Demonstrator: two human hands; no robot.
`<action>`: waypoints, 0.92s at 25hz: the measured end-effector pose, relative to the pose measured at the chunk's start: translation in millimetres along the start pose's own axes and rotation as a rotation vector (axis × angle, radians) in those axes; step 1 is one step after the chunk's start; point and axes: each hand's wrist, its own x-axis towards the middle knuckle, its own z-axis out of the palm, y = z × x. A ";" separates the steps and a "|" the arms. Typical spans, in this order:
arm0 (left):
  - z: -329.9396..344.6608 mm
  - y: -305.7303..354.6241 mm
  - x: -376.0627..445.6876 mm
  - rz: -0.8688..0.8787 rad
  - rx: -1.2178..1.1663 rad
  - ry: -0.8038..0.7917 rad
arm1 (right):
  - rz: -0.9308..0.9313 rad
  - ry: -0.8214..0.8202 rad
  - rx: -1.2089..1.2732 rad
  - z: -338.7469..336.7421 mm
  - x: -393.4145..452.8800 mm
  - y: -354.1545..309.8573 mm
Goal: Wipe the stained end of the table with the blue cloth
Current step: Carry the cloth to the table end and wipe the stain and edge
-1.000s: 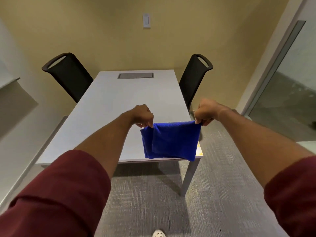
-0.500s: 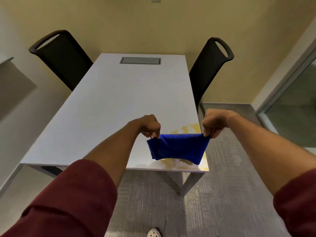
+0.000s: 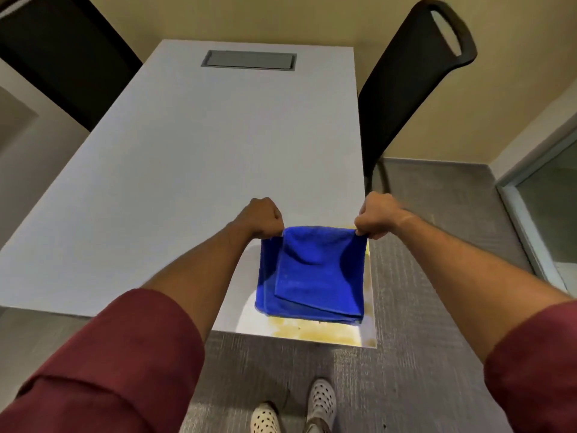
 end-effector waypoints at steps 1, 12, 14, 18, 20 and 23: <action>5.6 -2.7 10.3 -0.014 -0.026 0.041 | -0.027 0.036 -0.024 4.8 12.1 2.6; 61.4 -76.3 1.2 -0.084 0.258 0.238 | -0.368 0.233 -0.145 120.6 11.7 -9.8; 73.0 -102.7 -1.1 -0.071 0.287 0.259 | -0.465 0.250 -0.203 155.8 7.7 -24.2; 87.3 -136.2 6.1 0.045 0.306 0.380 | -0.587 0.266 -0.307 203.4 15.9 -45.5; 96.8 -145.7 11.7 0.059 0.305 0.394 | -0.601 0.255 -0.354 215.1 25.7 -49.2; 105.2 -155.2 15.6 0.065 0.327 0.403 | -0.596 0.235 -0.393 218.1 32.4 -51.0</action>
